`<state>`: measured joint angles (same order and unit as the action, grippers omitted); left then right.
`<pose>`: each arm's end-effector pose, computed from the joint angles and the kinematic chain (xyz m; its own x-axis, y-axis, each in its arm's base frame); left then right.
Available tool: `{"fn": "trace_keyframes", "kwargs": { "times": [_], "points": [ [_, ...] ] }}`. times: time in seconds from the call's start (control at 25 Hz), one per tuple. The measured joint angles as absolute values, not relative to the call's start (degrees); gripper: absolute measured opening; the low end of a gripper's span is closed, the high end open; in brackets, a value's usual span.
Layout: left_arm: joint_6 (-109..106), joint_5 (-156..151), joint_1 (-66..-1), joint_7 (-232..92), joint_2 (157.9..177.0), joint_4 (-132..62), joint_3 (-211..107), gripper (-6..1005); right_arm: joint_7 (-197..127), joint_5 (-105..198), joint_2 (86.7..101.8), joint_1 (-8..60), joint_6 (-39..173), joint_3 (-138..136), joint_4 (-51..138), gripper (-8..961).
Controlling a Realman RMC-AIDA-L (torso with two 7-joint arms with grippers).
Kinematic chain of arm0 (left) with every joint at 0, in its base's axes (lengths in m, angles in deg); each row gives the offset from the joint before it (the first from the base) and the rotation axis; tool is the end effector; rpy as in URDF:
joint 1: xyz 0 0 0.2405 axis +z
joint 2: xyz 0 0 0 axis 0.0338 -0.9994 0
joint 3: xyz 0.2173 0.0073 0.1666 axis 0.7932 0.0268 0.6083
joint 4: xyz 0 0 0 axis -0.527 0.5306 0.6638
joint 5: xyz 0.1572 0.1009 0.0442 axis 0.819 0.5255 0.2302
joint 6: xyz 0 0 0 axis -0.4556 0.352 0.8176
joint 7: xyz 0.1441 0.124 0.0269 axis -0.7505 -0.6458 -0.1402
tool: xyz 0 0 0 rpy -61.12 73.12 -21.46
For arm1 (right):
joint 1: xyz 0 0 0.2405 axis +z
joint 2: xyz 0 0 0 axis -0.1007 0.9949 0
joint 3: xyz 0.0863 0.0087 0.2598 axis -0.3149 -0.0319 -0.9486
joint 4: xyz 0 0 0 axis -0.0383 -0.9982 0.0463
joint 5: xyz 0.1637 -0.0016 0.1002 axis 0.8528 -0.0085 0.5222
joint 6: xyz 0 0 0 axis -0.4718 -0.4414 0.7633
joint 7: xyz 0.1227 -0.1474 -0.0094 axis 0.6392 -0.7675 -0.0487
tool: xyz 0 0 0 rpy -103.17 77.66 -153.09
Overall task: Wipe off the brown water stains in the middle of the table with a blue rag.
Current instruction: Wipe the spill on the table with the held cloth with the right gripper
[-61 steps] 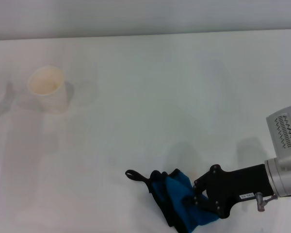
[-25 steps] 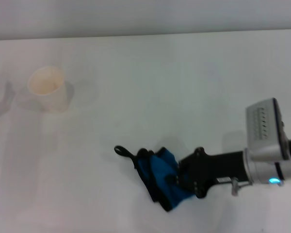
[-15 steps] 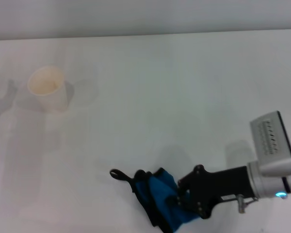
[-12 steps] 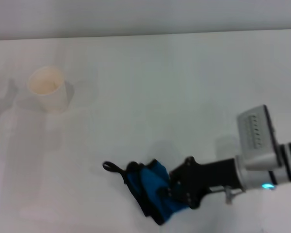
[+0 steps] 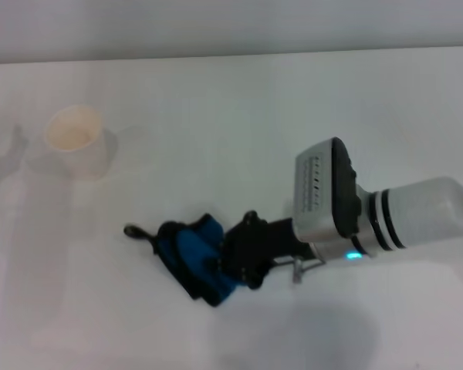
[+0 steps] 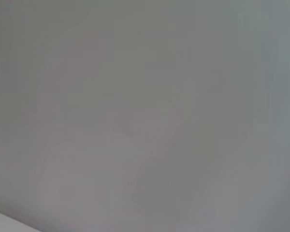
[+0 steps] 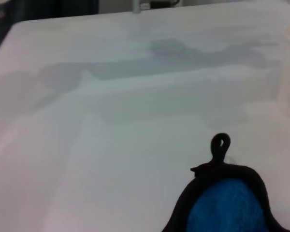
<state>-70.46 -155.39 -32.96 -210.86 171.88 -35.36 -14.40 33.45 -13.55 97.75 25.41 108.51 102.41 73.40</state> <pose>-0.3408 0.4029 -0.0059 0.3624 0.0867 0.9280 0.9313 -0.0731 -0.3568 0.2437 0.3141 -0.1717 0.9707 -0.1756 -0.1642 -0.2022 -0.9657 -0.1628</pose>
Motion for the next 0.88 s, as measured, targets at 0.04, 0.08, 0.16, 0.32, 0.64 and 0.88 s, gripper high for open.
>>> {"fn": "trace_keyframes", "kwargs": {
  "times": [0.04,0.08,0.16,0.32,0.64,0.88],
  "points": [
    [-70.46,-155.39,-32.96,-210.88,171.88,-35.36,-14.4,861,33.45,-13.17,97.74,25.7,107.38,102.68,73.61,94],
    [-70.46,-155.39,-32.96,-210.89,171.88,-35.36,-14.4,861,33.46,-13.03,97.75,25.85,106.85,102.69,73.83,94],
    [-70.46,-155.44,-32.96,-210.91,171.88,-35.36,-14.4,861,33.53,-12.26,97.74,26.17,104.89,102.74,74.31,94],
    [-70.46,-156.72,-32.65,-210.97,171.96,-35.45,-14.4,861,33.55,-10.45,97.74,26.91,100.05,102.98,74.3,94],
    [-70.8,-157.3,-32.01,-210.9,171.97,-35.74,-14.4,861,33.54,-10.13,97.16,26.82,91.39,99.41,73.51,94],
    [-70.74,-157.39,-31.55,-210.96,171.97,-35.64,-14.4,861,29.6,-10.54,95.61,25.59,94.58,93.13,72.87,94]
  ]
}}
